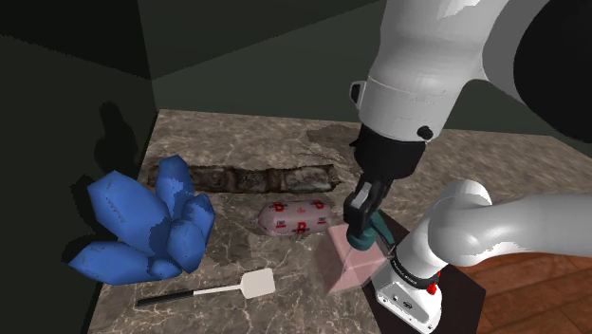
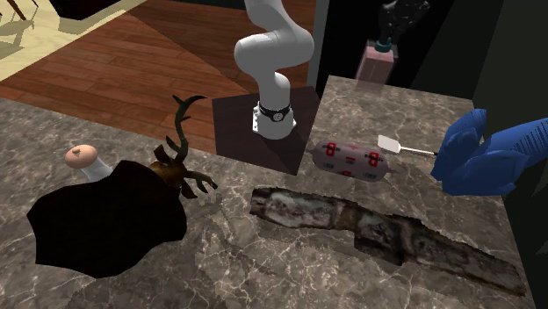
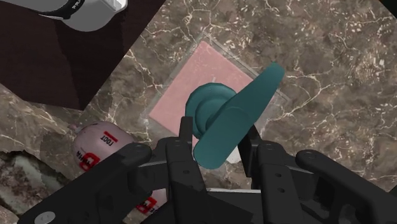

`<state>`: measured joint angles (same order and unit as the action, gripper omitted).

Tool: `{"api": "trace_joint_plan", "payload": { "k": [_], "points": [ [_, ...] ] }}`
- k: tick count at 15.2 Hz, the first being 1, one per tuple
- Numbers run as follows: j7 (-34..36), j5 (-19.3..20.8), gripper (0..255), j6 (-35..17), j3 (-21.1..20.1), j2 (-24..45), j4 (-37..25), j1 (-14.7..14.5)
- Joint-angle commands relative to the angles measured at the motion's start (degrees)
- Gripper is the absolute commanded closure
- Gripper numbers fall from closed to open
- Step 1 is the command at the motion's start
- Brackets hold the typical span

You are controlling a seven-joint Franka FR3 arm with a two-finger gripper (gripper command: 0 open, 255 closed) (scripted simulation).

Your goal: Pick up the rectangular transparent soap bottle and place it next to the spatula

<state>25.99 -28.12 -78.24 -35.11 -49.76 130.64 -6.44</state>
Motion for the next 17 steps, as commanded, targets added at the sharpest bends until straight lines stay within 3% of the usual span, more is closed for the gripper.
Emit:
{"api": "trace_joint_plan", "payload": {
  "k": [1,17],
  "points": [
    [-0.32,-0.42,255,-1.25,-0.39,-0.52,1.75,-0.22],
    [-2.0,-4.96,255,-11.82,-5.67,-2.12,13.61,-1.59]
  ]
}}
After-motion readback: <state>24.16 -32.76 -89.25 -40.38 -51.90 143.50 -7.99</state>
